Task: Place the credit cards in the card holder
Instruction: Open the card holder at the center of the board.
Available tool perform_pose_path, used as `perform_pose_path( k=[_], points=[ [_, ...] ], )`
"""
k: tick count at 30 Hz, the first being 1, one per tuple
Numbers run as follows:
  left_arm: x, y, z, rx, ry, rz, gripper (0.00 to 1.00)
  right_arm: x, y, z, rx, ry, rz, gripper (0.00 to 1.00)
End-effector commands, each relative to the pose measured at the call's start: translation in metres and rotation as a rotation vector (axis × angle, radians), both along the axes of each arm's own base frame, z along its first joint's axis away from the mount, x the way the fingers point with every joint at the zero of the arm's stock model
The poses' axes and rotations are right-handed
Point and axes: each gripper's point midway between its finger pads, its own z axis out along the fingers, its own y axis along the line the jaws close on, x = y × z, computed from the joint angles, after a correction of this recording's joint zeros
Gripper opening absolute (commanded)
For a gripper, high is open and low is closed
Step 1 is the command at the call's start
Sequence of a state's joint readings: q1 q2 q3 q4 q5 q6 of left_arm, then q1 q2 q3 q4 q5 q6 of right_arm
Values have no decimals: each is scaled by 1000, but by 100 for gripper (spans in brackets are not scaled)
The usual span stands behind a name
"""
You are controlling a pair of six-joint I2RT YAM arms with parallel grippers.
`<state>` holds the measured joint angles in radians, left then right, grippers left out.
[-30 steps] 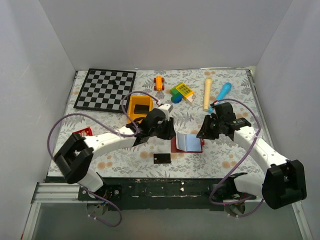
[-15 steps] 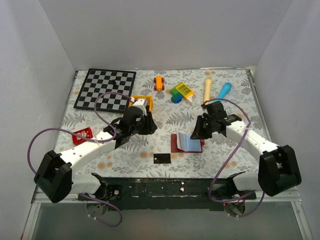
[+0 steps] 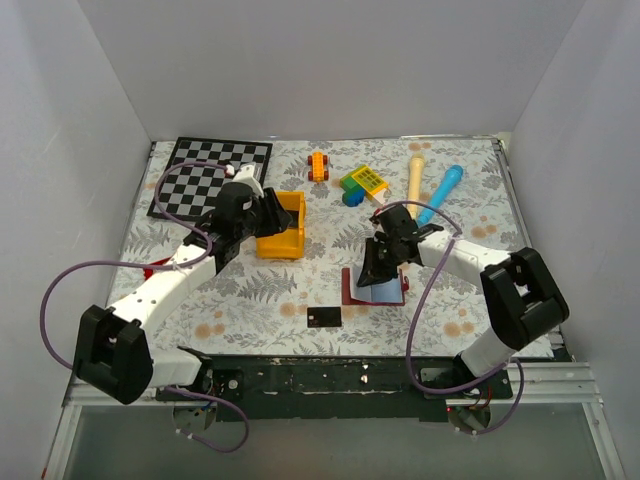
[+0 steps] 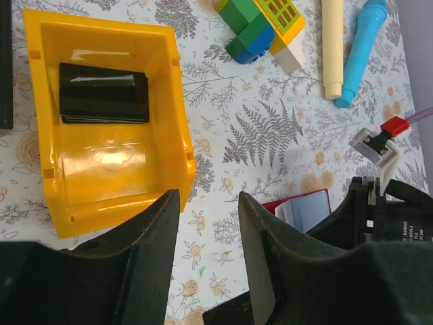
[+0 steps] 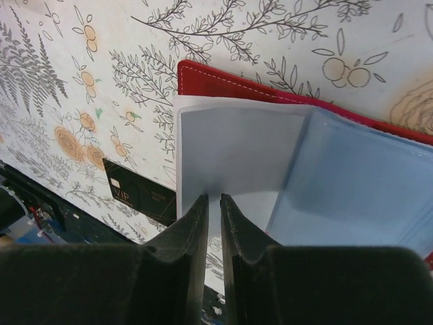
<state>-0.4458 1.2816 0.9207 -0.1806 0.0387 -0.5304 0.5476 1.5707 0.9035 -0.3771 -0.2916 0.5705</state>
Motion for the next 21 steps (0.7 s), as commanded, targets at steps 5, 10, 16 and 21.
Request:
perform_pose_path(
  k=[5,10,16,21],
  points=[
    [-1,-4,-6,12,13,-40,40,5,17,-11,0,6,24,20],
    [1,-2,-14,34,28,-35,41,4,11,-22,-58,29,21,19],
    [10,-3,-26,42,64,-35,44,2,7,-14,-71,14,27,20],
    [12,-4,-22,31,49,-34,44,9,12,22,-10,-81,26,22]
  ],
)
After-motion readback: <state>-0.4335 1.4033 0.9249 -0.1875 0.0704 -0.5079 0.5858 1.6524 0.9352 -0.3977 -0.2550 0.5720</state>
